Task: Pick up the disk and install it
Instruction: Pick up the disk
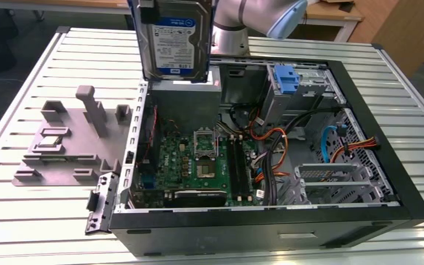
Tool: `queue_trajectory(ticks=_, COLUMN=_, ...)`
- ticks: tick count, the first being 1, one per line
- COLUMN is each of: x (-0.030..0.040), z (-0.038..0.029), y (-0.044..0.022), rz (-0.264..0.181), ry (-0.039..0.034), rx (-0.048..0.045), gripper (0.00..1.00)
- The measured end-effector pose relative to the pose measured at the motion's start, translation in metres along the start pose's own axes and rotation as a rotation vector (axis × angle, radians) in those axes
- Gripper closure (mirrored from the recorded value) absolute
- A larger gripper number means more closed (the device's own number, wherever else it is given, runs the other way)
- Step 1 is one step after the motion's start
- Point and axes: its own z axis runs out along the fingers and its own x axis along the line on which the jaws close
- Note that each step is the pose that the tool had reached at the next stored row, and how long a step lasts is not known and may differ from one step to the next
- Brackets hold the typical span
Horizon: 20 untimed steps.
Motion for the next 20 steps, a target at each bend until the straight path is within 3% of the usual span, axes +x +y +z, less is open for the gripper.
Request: queue_trajectory(ticks=20, x=0.0028, z=0.0014, y=-0.0241, rz=0.000, ry=0.0000, rx=0.0000, gripper=0.64)
